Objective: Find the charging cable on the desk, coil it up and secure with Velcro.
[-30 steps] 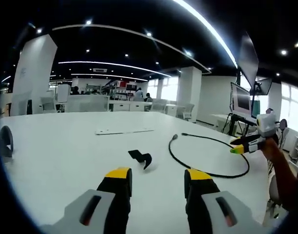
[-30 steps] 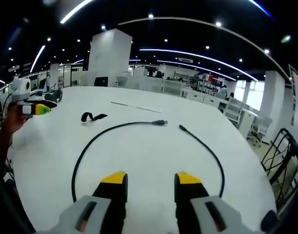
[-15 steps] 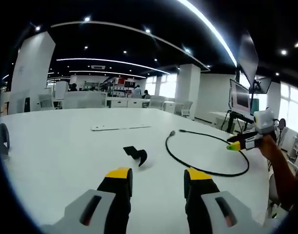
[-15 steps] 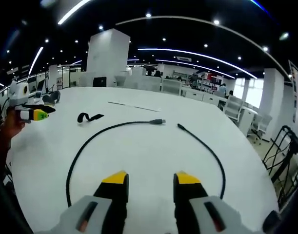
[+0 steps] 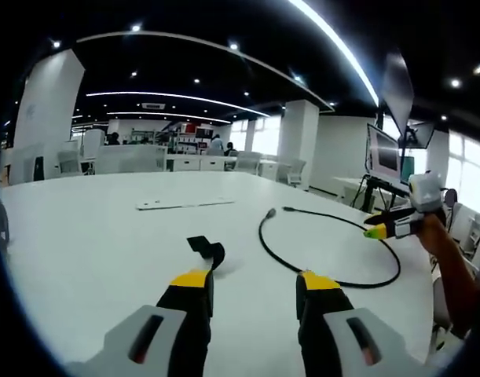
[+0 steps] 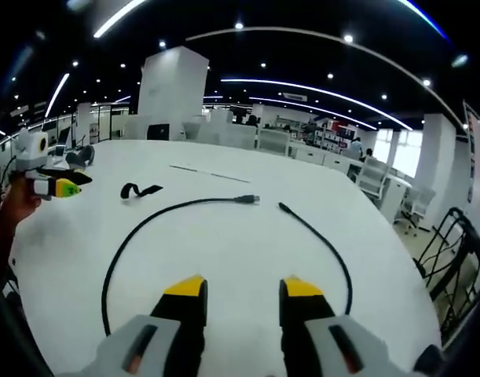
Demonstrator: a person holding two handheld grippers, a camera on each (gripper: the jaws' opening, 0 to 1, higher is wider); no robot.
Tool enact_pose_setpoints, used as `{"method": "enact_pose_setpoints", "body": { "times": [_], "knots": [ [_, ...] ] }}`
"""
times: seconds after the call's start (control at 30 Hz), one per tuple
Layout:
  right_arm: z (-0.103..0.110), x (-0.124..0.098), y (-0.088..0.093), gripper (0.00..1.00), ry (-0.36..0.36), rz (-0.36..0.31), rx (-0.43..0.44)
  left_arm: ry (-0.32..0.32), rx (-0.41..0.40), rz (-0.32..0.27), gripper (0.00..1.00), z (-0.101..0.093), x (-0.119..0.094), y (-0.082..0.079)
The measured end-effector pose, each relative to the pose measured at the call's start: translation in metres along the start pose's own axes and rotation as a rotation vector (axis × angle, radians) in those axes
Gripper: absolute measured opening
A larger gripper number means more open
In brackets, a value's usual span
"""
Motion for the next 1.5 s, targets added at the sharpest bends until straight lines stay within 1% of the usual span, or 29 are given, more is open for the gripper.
{"method": "enact_pose_setpoints", "body": {
  "times": [0.23,0.43,0.53,0.7,0.83,1.0,1.13,1.27,1.5],
  "knots": [
    [-0.013,0.0,-0.006,0.38,0.008,-0.003,0.0,-0.011,0.007,0.013,0.41,-0.005,0.012,-0.006],
    [-0.014,0.001,-0.007,0.37,0.012,0.004,-0.009,0.001,0.009,0.029,0.41,-0.007,0.02,-0.005],
    [-0.016,0.001,-0.009,0.34,0.02,0.004,-0.024,0.009,0.006,0.035,0.41,-0.01,0.025,-0.005],
    [-0.02,0.002,-0.013,0.34,0.018,-0.006,-0.016,0.027,0.019,0.045,0.4,-0.016,0.033,-0.005],
    [-0.025,0.004,-0.017,0.3,0.028,-0.016,-0.027,0.034,0.009,0.041,0.39,-0.018,0.039,-0.007],
    [-0.036,0.006,-0.023,0.29,0.03,-0.035,-0.01,0.035,-0.012,0.045,0.37,-0.021,0.048,-0.009],
    [-0.046,0.009,-0.026,0.27,0.044,-0.045,-0.002,0.038,0.006,0.029,0.35,-0.023,0.054,-0.015],
    [-0.054,0.011,-0.026,0.24,0.052,-0.035,0.0,0.036,0.02,0.018,0.35,-0.022,0.059,-0.022],
    [-0.071,0.018,-0.029,0.26,0.056,-0.022,0.045,0.038,0.029,0.027,0.35,-0.022,0.069,-0.024]
  ]
}}
Point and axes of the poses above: the point that each gripper's makers call its tool centre point, and the gripper's own axes: x roughly forward along the fingers, z roughly to its left, y roughly out of its underside, the point moved 2 cm from there along -x, roughly backward along the fingers, and after that the axes turned 13 degrees about x, right-handed, at the moved point
